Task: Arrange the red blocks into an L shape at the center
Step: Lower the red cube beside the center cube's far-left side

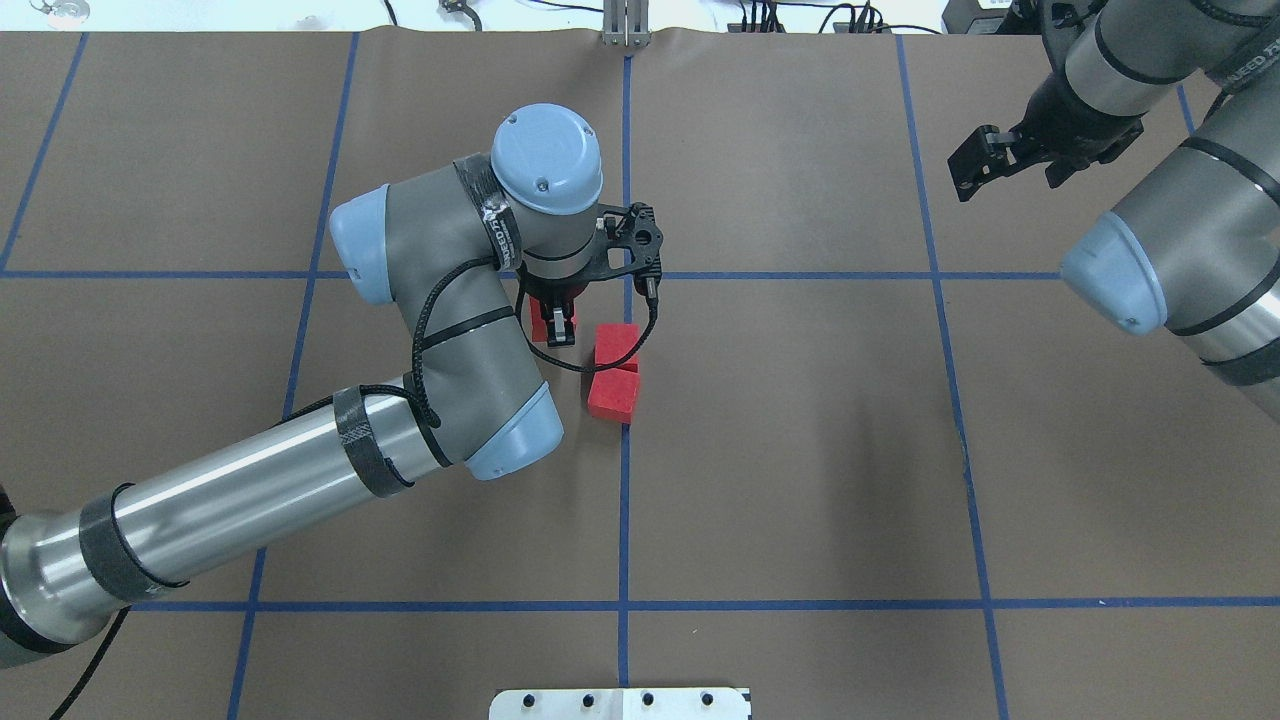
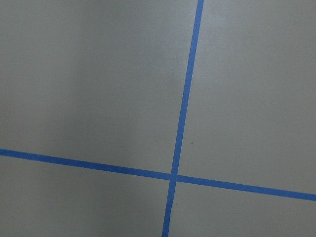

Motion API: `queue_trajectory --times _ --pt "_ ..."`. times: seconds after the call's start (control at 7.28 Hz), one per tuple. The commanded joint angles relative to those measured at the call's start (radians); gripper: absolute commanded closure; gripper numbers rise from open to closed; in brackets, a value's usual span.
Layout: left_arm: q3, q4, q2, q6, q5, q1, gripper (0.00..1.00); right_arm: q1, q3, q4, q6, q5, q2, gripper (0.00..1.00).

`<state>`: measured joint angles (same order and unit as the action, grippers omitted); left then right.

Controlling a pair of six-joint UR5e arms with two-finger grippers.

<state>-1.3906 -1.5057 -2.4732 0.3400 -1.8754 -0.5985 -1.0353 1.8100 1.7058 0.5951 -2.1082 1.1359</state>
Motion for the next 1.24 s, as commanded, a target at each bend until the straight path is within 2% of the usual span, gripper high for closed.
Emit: queue_trajectory --times 0.0,1.1 --pt "0.007 -0.001 -0.003 0.005 -0.004 0.014 1.0 -0.005 0.0 0.0 0.0 0.001 0.001 0.0" --pt "0.019 -0.036 -0.001 0.004 -0.002 0.051 1.0 -0.015 -0.003 0.0 0.0 0.001 0.002 0.0"
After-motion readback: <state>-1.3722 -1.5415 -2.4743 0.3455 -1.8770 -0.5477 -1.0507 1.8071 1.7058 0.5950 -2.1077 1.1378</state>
